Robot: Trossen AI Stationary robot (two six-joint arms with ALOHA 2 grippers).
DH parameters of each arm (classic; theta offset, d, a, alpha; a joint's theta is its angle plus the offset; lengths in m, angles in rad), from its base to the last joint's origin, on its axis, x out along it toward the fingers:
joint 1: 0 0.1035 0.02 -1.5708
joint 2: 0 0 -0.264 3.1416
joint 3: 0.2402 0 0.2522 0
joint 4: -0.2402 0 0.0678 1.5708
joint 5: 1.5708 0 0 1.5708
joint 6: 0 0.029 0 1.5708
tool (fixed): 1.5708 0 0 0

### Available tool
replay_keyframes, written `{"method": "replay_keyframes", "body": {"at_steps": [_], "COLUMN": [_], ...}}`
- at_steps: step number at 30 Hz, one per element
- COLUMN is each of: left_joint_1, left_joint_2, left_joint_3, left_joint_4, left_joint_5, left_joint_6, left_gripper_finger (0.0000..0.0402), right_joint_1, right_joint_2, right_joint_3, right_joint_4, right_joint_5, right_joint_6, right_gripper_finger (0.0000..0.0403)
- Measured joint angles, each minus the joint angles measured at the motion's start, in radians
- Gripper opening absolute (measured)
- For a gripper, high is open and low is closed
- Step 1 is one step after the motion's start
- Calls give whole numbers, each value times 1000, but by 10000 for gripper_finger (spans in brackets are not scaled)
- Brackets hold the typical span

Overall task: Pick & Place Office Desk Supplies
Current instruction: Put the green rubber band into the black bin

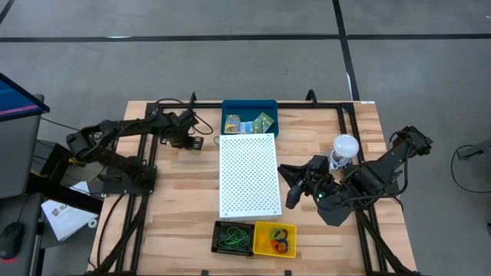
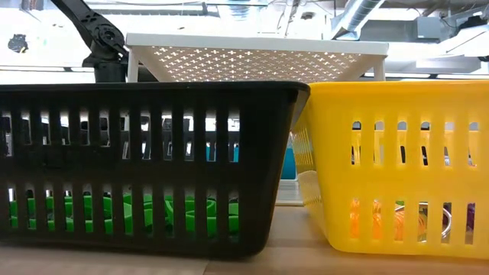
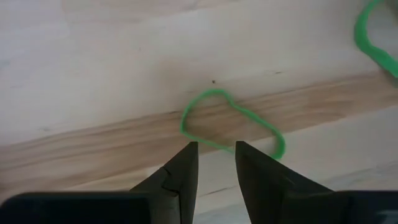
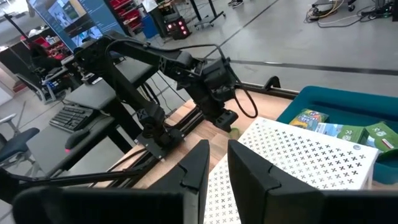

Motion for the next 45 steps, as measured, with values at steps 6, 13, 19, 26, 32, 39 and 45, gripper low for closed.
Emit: {"method": "replay_keyframes", "body": {"at_steps": [6, 13, 19, 26, 32, 39, 45], "left_joint_1": [-1, 0, 0, -2, -2, -2, -8], "left_joint_2": [0, 1, 5, 73, 106, 129, 130], "left_joint_3": [-1, -1, 0, 0, 0, 3, 2], "left_joint_4": [1, 10, 17, 24, 45, 51, 63], "left_joint_5": [-30, -77, -85, -73, -71, -72, -92], "left_joint_6": [-9, -31, -59, -79, -79, -75, -18], "left_gripper_finger": [102, 102, 102, 102, 102, 101, 68], "right_joint_1": [0, 2, 2, 2, 2, 2, 2], "right_joint_2": [0, 0, 0, 1, 1, 1, 1], "right_joint_3": [0, 0, 0, 0, 0, 0, 0], "right_joint_4": [0, 0, 0, -1, -4, -9, -17], "right_joint_5": [0, -1, -1, -1, -1, -1, -1], "right_joint_6": [-3, -6, -6, -6, -5, -5, -3], "right_gripper_finger": [56, 56, 56, 56, 56, 56, 56]}}
